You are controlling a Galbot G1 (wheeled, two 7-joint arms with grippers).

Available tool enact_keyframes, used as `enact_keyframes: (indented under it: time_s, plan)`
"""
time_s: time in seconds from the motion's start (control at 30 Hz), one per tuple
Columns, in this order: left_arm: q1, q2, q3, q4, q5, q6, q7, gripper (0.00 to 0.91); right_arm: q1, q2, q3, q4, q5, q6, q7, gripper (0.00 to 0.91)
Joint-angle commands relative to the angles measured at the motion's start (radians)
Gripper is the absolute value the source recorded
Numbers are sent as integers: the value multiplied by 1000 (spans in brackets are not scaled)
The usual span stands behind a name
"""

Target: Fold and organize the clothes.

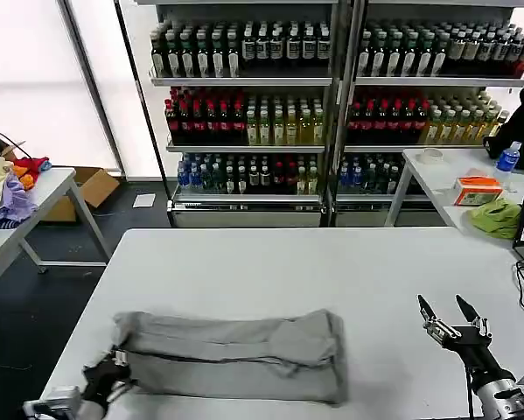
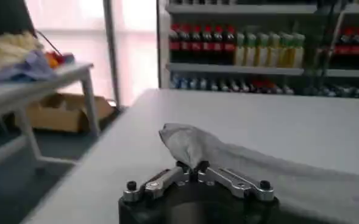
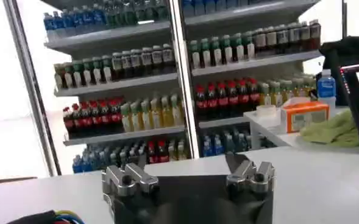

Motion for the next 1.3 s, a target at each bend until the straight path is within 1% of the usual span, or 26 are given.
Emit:
enact_keyframes:
  time_s: [0.03, 0.13, 0.17, 0.27, 0.33, 0.4, 0.47, 0.5, 0.57, 0.67, 0.73, 0.8, 1.03, 1.07, 1.1, 1.13, 1.17, 1.2, 1.3]
  plan:
    - [-21, 176, -374, 42, -14, 20, 102, 20, 12, -12, 0, -6, 14, -6, 3, 907]
    - [-11, 225, -336, -4, -15, 44, 87, 20, 22, -20, -4, -9, 15, -7, 4, 907]
    - [-8, 236, -282, -40, -20, 47, 71, 20, 26, -20, -4, -8, 15, -11, 3, 907]
    - [-37, 239, -167, -140, -27, 83, 50, 20, 29, -20, -4, -7, 16, -13, 4, 907]
    - [-67, 242, -90, -167, -58, 97, 31, 20, 25, -22, -4, -5, 16, -13, 2, 907]
    - [-92, 252, -11, -183, -110, 120, -2, 20, 20, -21, -4, -2, 16, -12, 2, 907]
    - [-110, 262, 58, -209, -210, 147, -69, 20, 19, -17, -6, 0, 15, -12, 3, 907]
    - [-120, 264, 122, -222, -266, 162, -99, 20, 19, -12, -11, -1, 14, -12, 4, 907]
    - [-128, 249, 269, -241, -306, 172, -148, 20, 23, -4, -16, -4, 6, -13, 6, 907]
    - [-135, 201, 477, -220, -232, 173, -133, 20, 20, 4, -18, 3, 2, -15, 6, 907]
    - [-147, 161, 572, -177, -163, 171, -125, 20, 14, 9, -15, 5, 0, -15, 5, 907]
    - [-157, 129, 638, -148, -126, 172, -122, 20, 4, 9, -9, 5, -1, -13, 2, 907]
    - [-203, 111, 689, -62, -86, 190, -86, 20, -1, 10, -4, 6, 1, -11, -2, 907]
    - [-206, 111, 695, -57, -74, 193, -78, 131, -1, 11, -4, 8, 1, -12, -2, 907]
    - [-215, 102, 701, -22, -55, 196, -74, 272, -1, 15, -8, 15, 0, -14, -3, 907]
    - [-218, 99, 703, -12, -48, 198, -75, 725, -1, 16, -10, 18, 0, -15, -4, 907]
    - [-224, 80, 705, 5, -34, 200, -74, 725, -3, 18, -12, 21, 0, -16, -4, 907]
    - [-231, 67, 705, 12, -32, 201, -75, 907, -6, 19, -14, 26, -1, -17, -8, 907]
    - [-252, 30, 693, 4, -50, 210, -94, 907, -14, 23, -21, 34, -3, -18, -10, 907]
